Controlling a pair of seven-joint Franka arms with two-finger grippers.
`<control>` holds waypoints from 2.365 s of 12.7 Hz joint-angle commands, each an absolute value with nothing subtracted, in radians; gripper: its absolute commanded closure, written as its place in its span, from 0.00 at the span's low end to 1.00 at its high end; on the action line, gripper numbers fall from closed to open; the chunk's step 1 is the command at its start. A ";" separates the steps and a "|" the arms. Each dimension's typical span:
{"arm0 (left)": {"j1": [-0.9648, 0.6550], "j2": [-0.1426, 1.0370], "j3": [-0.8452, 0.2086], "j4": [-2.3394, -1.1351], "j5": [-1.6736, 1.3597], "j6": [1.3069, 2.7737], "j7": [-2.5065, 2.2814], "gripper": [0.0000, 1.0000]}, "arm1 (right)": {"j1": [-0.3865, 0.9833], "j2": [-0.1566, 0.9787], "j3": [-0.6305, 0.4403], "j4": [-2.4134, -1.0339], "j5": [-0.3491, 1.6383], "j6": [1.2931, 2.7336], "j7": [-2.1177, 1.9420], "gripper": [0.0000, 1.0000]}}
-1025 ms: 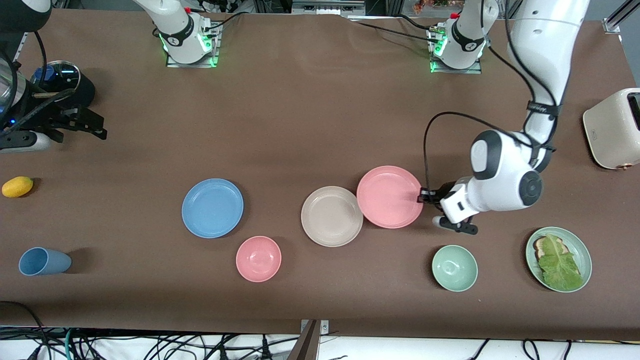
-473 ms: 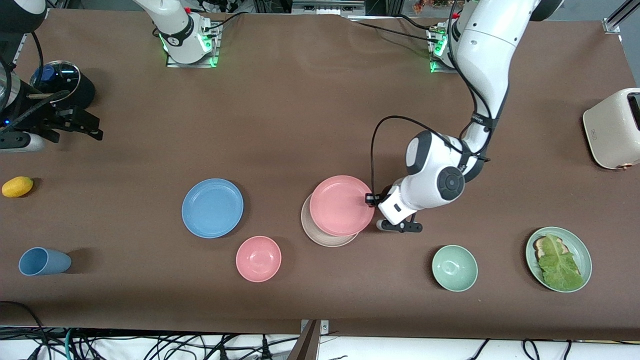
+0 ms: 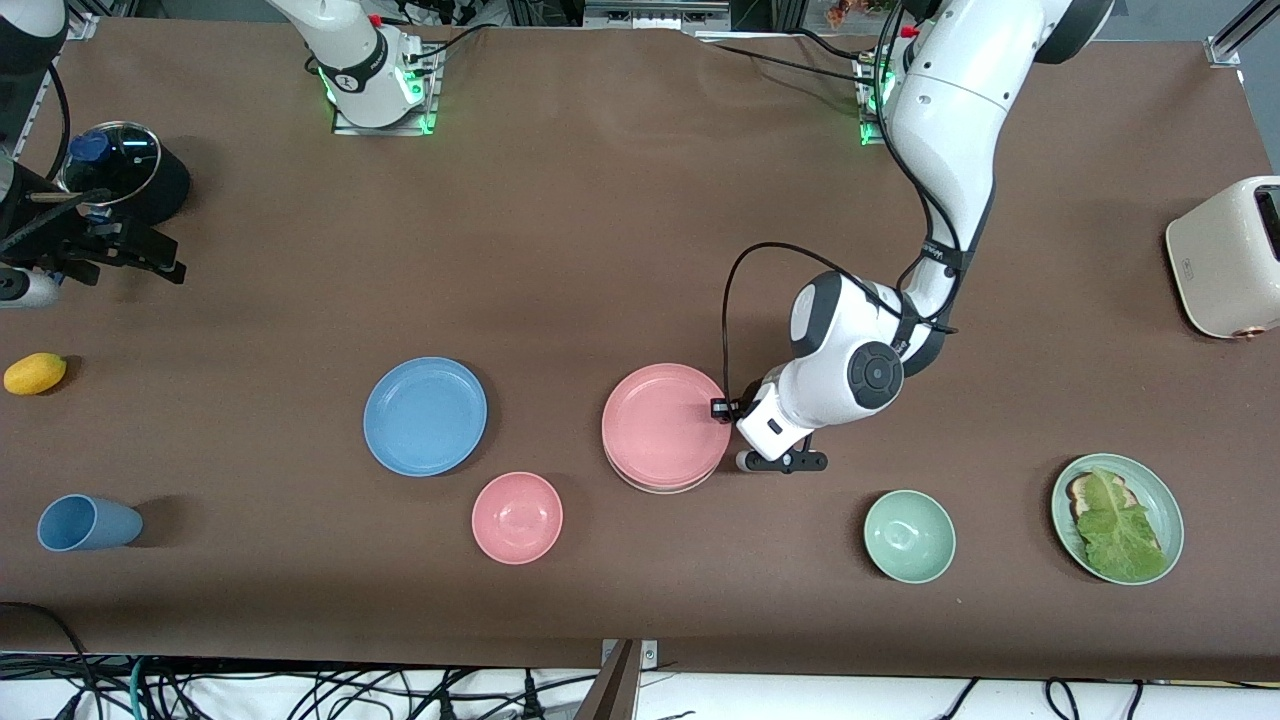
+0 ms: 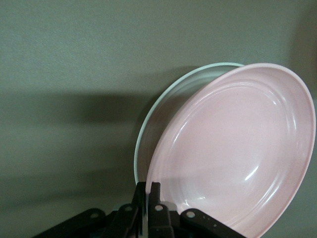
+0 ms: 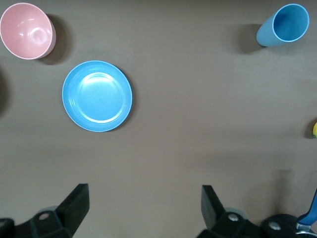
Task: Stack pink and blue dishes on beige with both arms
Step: 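Open the left gripper and draw it back from the plates, then lower the right gripper to the blue plate rim while the left gripper retreats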
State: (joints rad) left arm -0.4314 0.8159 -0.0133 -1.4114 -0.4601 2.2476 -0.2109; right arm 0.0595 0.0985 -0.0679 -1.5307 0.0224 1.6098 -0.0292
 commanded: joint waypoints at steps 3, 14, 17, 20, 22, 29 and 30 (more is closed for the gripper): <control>-0.445 0.873 0.002 -1.362 -0.474 2.273 -0.222 1.00 | 0.046 0.106 -0.060 -1.517 0.035 1.611 -0.020 0.00; -0.437 0.822 0.002 -1.359 -0.471 2.267 -0.230 0.55 | 0.051 0.159 -0.060 -1.522 0.029 1.608 -0.038 0.00; -0.430 0.776 0.024 -1.359 -0.439 2.140 -0.222 0.53 | 0.060 0.222 -0.055 -1.528 0.037 1.634 -0.023 0.00; -0.413 0.703 0.066 -1.358 -0.318 1.929 -0.215 0.52 | 0.075 0.303 -0.048 -1.545 0.037 1.718 -0.023 0.00; -0.358 0.684 0.066 -1.324 -0.296 1.847 -0.212 0.49 | 0.101 0.340 -0.048 -1.601 0.035 1.829 -0.023 0.00; -0.184 0.641 0.077 -1.298 -0.272 1.635 -0.025 0.35 | 0.114 0.451 -0.037 -1.838 0.038 2.288 -0.008 0.01; -0.160 0.634 0.074 -1.298 -0.253 1.629 -0.025 0.27 | 0.114 0.475 -0.026 -1.839 0.038 2.319 0.015 0.01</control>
